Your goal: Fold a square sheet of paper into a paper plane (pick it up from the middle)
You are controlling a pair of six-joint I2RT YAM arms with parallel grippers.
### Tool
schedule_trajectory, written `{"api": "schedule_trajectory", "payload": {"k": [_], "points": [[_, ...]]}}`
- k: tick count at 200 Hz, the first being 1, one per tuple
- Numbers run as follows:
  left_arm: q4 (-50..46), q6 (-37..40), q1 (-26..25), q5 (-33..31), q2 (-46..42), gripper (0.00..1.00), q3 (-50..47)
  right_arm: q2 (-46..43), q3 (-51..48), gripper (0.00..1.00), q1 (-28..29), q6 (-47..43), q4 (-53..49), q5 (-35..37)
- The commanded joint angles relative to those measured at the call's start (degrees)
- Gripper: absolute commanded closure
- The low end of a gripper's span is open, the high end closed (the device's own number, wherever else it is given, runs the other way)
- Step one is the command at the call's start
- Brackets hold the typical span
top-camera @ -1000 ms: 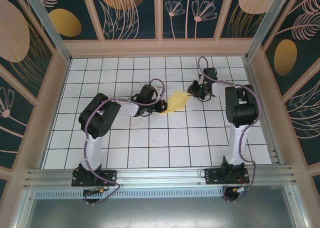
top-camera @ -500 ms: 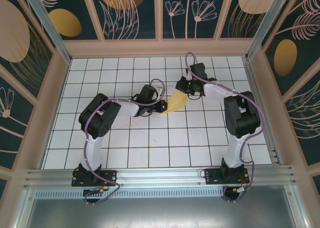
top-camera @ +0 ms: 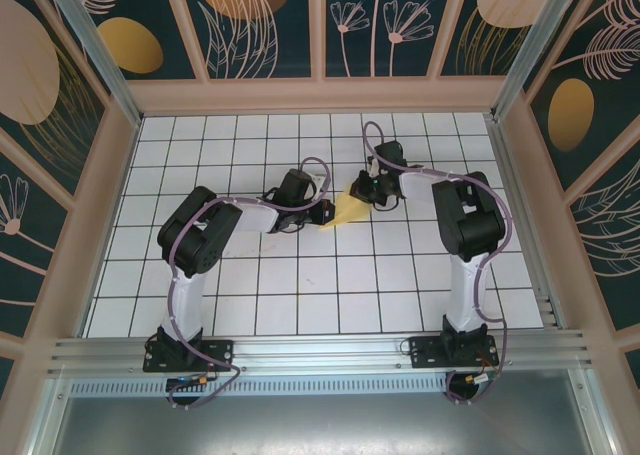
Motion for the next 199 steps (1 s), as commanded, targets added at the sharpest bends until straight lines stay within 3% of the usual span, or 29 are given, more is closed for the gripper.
{"api": "schedule_trajectory", "payload": {"k": [1, 56, 112, 153, 199], "points": [[-9.41, 1.31, 0.12, -3.74, 3.21, 1.0, -2.51, 1.23, -0.19, 0.99, -3.13, -1.41, -0.42, 1.3], [-9.38, 1.14, 0.08, -3.78, 3.04, 1.0, -2.51, -0.72, 4.67, 0.98, -7.84, -0.3, -7.23, 8.87], [-8.69, 0.7, 0.0, -3.74, 1.76, 1.0, -2.45, -10.14, -0.7, 0.98, -1.04, 2.72, -3.43, 5.89], [-8.3, 0.18, 0.03, -3.54, 1.64, 1.0, -2.16, -8.04, -3.64, 0.98, 3.22, 5.65, 0.48, 1.77], [-8.29, 0.08, 0.04, -3.45, 1.3, 1.0, -1.33, -5.11, -5.36, 0.98, 3.79, 7.46, 3.21, -1.49]]}}
